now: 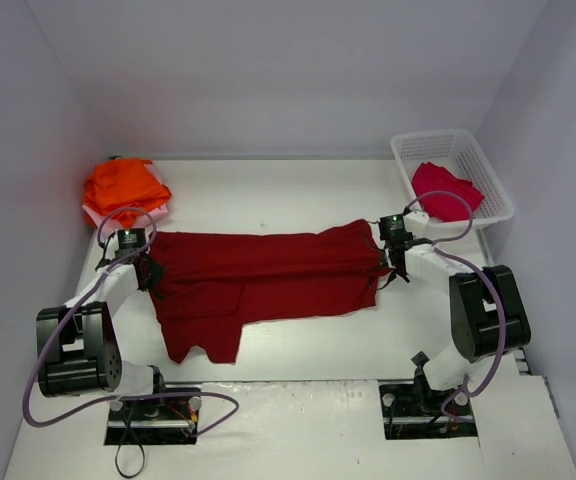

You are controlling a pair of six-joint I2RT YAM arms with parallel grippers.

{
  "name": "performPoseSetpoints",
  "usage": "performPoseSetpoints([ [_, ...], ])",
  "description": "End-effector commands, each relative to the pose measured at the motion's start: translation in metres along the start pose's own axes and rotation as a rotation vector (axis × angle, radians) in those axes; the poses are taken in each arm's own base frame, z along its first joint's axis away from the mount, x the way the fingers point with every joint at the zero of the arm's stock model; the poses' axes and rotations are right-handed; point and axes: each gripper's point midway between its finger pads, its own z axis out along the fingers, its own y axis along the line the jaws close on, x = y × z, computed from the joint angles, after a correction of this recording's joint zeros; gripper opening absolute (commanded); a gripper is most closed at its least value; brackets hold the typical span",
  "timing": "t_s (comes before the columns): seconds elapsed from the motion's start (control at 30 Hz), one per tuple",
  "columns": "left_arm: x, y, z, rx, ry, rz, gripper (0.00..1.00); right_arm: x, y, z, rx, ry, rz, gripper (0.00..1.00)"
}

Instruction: Fold and stack the t-shirts

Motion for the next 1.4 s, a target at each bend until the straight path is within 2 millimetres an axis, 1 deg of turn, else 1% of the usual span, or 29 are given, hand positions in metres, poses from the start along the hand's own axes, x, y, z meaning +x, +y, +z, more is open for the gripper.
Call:
performPoseSetpoints([
  [0.0,-0.034,-0.001,-0.004,-0.011,-0.11,-0.015,0.0,-0.025,-0.008,-0.002,0.065,-0.071,0.011,0.0],
  [0.07,-0.034,0.0,-0.005,-0.014,-0.114,-0.016,0.0,-0.024,-0.007,-0.002,0.062,-0.069,0.01,0.01],
  [0.1,-0.035,-0.001,-0.006,-0.011,-0.12,-0.019,0.0,-0.023,-0.007,-0.002,0.061,-0.066,0.011,0.07],
  [0.13,-0.036,-0.001,-0.008,-0.009,-0.124,-0.021,0.0,-0.023,-0.006,-0.002,0.058,-0.065,0.012,0.27],
  [0.17,-0.035,0.0,-0.009,-0.009,-0.124,-0.024,0.0,-0.022,-0.006,-0.002,0.054,-0.062,0.011,0.41],
  [0.2,-0.037,-0.001,-0.01,-0.003,-0.129,-0.03,0.02,-0.023,-0.004,-0.003,0.047,-0.063,0.014,0.64],
  [0.23,-0.036,-0.002,-0.011,0.009,-0.129,-0.03,0.22,-0.024,-0.003,-0.004,0.043,-0.065,0.016,0.74],
  [0.27,-0.036,-0.003,-0.013,0.018,-0.129,-0.032,0.33,-0.025,-0.002,-0.006,0.035,-0.069,0.017,0.8],
  [0.3,-0.035,-0.005,-0.014,0.027,-0.13,-0.035,0.46,-0.027,0.0,-0.01,0.025,-0.079,0.023,0.9],
  [0.33,-0.036,-0.007,-0.018,0.046,-0.133,-0.041,0.64,-0.028,0.002,-0.012,0.014,-0.081,0.025,0.93],
  [0.4,-0.036,-0.009,-0.023,0.062,-0.138,-0.057,0.72,-0.033,0.009,-0.022,-0.018,-0.104,0.035,0.98],
  [0.43,-0.037,-0.014,-0.029,0.091,-0.142,-0.069,0.77,-0.034,0.011,-0.025,-0.028,-0.107,0.034,0.99],
  [0.47,-0.035,-0.015,-0.031,0.105,-0.139,-0.073,0.77,-0.03,0.01,-0.029,-0.028,-0.096,0.026,0.99],
  [0.5,-0.036,-0.019,-0.037,0.128,-0.147,-0.074,0.78,-0.032,0.016,-0.036,-0.051,-0.107,0.022,0.99],
  [0.67,-0.034,-0.034,-0.061,0.183,-0.157,-0.06,0.78,-0.04,0.035,-0.062,-0.128,-0.138,0.028,1.0],
  [0.8,-0.029,-0.037,-0.073,0.222,-0.141,-0.072,0.78,-0.037,0.052,-0.082,-0.179,-0.146,0.014,1.0],
  [0.83,-0.028,-0.038,-0.075,0.229,-0.137,-0.075,0.78,-0.033,0.061,-0.087,-0.199,-0.145,-0.004,1.0],
  [0.9,-0.023,-0.037,-0.077,0.242,-0.122,-0.077,0.78,-0.028,0.069,-0.093,-0.216,-0.139,-0.013,1.0],
  [0.93,-0.021,-0.037,-0.077,0.245,-0.119,-0.077,0.78,-0.021,0.078,-0.099,-0.238,-0.134,-0.034,1.0],
  [1.0,-0.016,-0.039,-0.077,0.258,-0.112,-0.071,0.78,-0.012,0.088,-0.101,-0.248,-0.121,-0.046,0.99],
  [1.03,-0.014,-0.039,-0.076,0.258,-0.106,-0.069,0.78,-0.005,0.096,-0.106,-0.266,-0.117,-0.064,0.99],
  [1.1,-0.007,-0.04,-0.074,0.251,-0.087,-0.052,0.78,0.007,0.105,-0.105,-0.273,-0.095,-0.081,0.98],
  [1.13,-0.003,-0.043,-0.075,0.255,-0.077,-0.034,0.78,0.012,0.111,-0.106,-0.283,-0.084,-0.079,0.98],
  [1.17,0.004,-0.043,-0.073,0.243,-0.055,-0.022,0.78,0.022,0.118,-0.108,-0.292,-0.071,-0.102,0.97],
  [1.2,0.008,-0.045,-0.073,0.242,-0.043,-0.01,0.78,0.026,0.123,-0.11,-0.3,-0.068,-0.106,0.96],
  [1.23,0.018,-0.052,-0.075,0.25,-0.028,0.023,0.78,0.031,0.126,-0.111,-0.303,-0.058,-0.099,0.96],
  [1.27,0.026,-0.049,-0.073,0.23,-0.005,0.038,0.78,0.039,0.13,-0.115,-0.308,-0.053,-0.117,0.95],
  [1.33,0.039,-0.049,-0.072,0.212,0.02,0.052,0.78,0.043,0.132,-0.116,-0.295,-0.056,-0.106,0.94],
  [1.37,0.044,-0.047,-0.07,0.205,0.032,0.051,0.78,0.05,0.131,-0.118,-0.286,-0.047,-0.118,0.93],
])
